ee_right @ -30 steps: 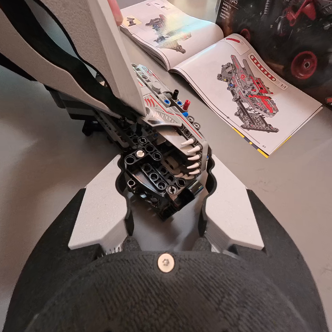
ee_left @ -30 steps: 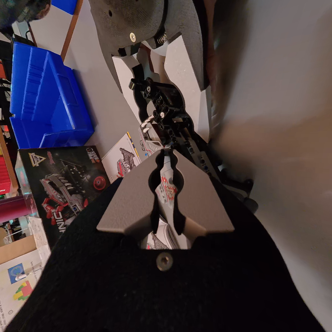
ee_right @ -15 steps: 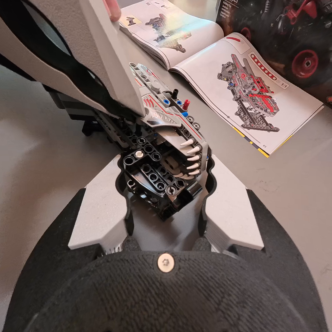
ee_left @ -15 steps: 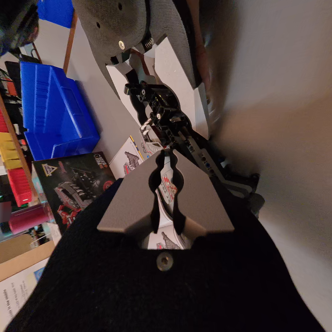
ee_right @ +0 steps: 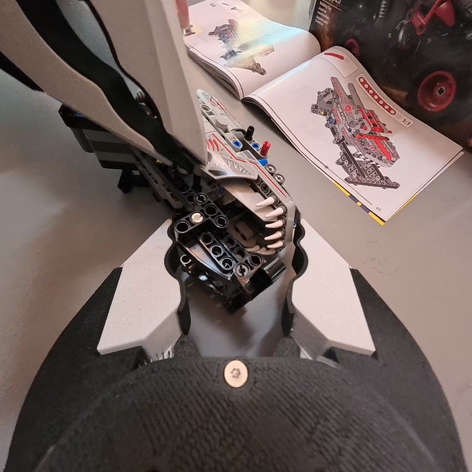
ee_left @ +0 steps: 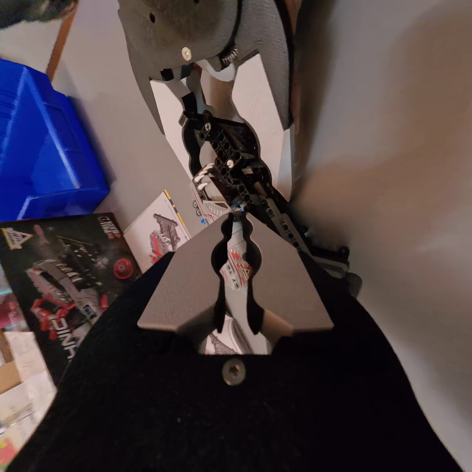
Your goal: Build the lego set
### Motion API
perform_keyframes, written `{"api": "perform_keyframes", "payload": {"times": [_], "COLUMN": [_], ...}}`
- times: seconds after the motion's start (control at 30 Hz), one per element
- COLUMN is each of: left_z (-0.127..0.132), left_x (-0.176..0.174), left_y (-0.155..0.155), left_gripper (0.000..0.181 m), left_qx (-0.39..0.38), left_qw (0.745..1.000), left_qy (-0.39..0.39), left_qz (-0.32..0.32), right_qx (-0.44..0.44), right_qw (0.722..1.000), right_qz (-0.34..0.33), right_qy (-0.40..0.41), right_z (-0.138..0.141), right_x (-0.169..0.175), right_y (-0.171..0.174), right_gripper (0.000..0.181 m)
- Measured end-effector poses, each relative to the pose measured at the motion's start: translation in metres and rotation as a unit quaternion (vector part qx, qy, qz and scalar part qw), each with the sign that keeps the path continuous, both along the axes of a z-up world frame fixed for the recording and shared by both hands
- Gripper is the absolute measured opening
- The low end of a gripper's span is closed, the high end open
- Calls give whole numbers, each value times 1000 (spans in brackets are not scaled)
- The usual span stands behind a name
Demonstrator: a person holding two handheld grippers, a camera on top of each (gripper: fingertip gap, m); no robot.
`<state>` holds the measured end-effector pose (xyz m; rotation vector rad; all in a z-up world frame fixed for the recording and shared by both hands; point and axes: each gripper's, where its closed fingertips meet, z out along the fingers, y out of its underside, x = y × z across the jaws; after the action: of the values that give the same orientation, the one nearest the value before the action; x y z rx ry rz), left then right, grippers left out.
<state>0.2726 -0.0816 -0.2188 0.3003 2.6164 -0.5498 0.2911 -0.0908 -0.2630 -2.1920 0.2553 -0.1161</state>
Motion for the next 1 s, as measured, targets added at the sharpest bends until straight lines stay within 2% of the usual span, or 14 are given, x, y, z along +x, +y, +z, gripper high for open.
{"api": "perform_keyframes", "payload": {"times": [0.13, 0.27, 0.47, 0.6, 0.7, 0.77, 0.87, 1.0], "left_z": [0, 0, 0, 0, 0, 0, 0, 0], "left_x": [0, 1, 0, 1, 2, 2, 2, 3], "left_y": [0, -2, -3, -3, -2, -2, -3, -4], "left_gripper": [5, 3, 3, 3, 2, 3, 4, 4], "left_qx": [-37, -58, -76, -64, -43, -43, -46, -45], "left_qw": [997, 992, 989, 992, 995, 996, 997, 997], "left_qy": [60, 79, 68, 53, 34, 21, -4, -2], "left_qz": [43, 81, 107, 95, 85, 77, 66, 61], "right_qx": [-1, -1, -2, 0, 47, 108, 167, 99], "right_qw": [1000, 1000, 1000, 1000, 999, 994, 977, 970], "right_qz": [0, 0, -1, 0, 7, 15, 51, 122], "right_qy": [-3, -2, -2, 0, 5, -27, -120, -185], "right_z": [0, 0, 0, 0, 15, 39, 72, 61], "right_x": [0, 0, 0, 0, -3, -7, -17, -20], "right_y": [0, 0, 0, -1, -5, -16, -22, -12], "right_gripper": [90, 91, 91, 90, 90, 78, 55, 48]}}
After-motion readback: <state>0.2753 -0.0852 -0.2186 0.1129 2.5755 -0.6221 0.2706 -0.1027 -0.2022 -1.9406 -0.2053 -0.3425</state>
